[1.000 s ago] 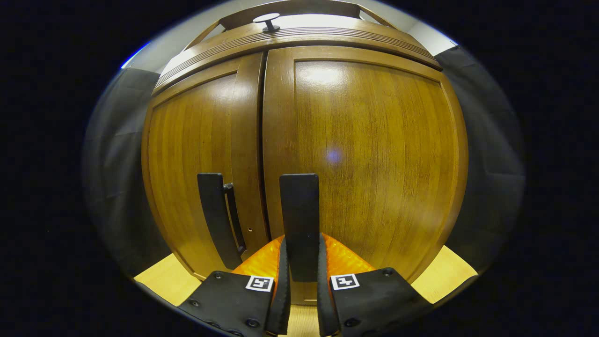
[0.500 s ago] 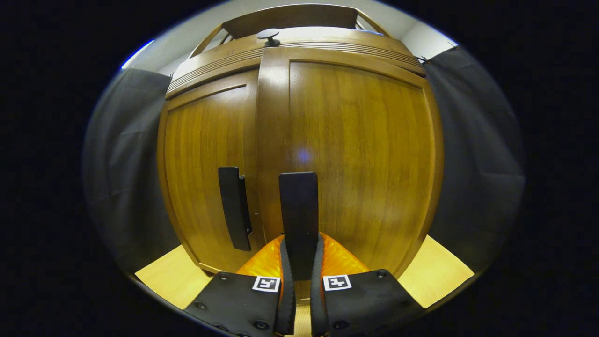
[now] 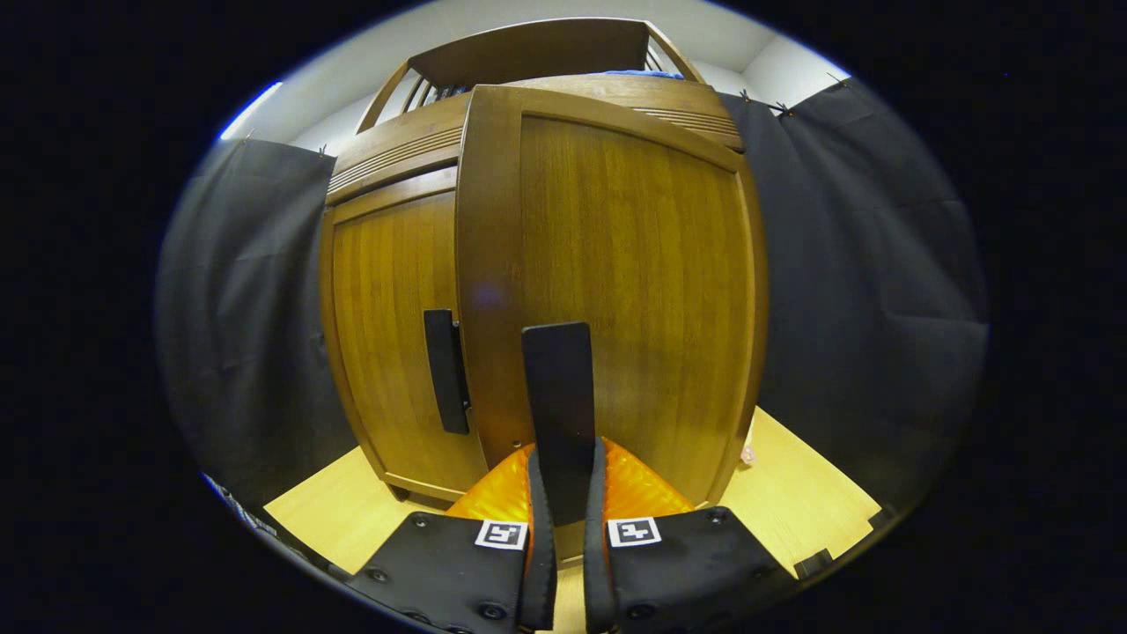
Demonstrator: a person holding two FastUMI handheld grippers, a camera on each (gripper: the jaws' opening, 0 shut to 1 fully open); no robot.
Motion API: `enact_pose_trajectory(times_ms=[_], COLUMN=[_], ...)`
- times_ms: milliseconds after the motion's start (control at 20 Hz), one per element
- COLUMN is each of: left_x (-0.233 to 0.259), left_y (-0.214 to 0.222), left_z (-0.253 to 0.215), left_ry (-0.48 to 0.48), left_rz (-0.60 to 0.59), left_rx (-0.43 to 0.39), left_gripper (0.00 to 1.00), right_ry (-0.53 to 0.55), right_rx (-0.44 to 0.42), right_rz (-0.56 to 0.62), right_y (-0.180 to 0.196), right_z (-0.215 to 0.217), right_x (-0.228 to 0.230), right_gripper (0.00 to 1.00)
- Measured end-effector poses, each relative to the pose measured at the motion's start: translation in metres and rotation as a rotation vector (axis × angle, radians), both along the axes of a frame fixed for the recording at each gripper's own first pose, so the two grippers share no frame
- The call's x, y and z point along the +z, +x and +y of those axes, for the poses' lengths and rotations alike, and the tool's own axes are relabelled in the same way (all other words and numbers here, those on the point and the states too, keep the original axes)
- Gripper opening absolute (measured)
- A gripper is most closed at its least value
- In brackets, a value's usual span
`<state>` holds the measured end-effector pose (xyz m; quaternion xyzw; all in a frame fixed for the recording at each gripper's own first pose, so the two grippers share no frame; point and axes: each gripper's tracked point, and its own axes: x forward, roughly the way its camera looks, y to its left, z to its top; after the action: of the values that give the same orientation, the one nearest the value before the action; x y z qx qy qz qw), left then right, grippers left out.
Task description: Open the right door of the double-door shoe cabinet with the right hand, and open the left door with the left hand.
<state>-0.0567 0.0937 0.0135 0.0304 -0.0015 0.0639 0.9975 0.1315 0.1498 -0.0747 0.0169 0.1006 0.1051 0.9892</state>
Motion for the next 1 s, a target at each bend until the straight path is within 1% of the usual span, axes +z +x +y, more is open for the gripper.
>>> enact_pose_trajectory(times_ms=[150,450,500,550,600,700,800,1000], left_x=[-0.002,-0.008,-0.008,-0.009,-0.010,-0.013,-0.012,-0.014], left_y=[-0.001,0.004,0.006,0.007,0.009,0.010,0.011,0.014], left_z=[-0.007,-0.028,-0.032,-0.036,-0.040,-0.049,-0.058,-0.073], left_ry=[0.005,0.006,0.011,0.015,0.017,0.017,0.021,0.022], left_rz=[0.000,0.014,0.016,0.018,0.021,0.024,0.023,0.022], left_rx=[-0.018,-0.073,-0.084,-0.093,-0.103,-0.125,-0.143,-0.170], left_gripper=[0.92,0.92,0.92,0.92,0.92,0.92,0.92,0.92], right_ry=[0.001,-0.007,-0.005,-0.012,-0.022,-0.033,-0.025,-0.022], right_rx=[-0.024,-0.082,-0.103,-0.119,-0.123,-0.127,-0.139,-0.154], right_rz=[-0.007,-0.013,-0.007,-0.020,-0.020,-0.017,-0.007,-0.007], right_y=[-0.015,-0.048,-0.057,-0.056,-0.058,-0.062,-0.075,-0.082], right_z=[-0.014,-0.063,-0.071,-0.077,-0.083,-0.092,-0.104,-0.121], right_x=[-0.001,0.003,0.004,0.003,0.004,0.004,0.006,0.007], right_gripper=[0.20,0.19,0.18,0.08,0.08,0.04,0.04,0.04])
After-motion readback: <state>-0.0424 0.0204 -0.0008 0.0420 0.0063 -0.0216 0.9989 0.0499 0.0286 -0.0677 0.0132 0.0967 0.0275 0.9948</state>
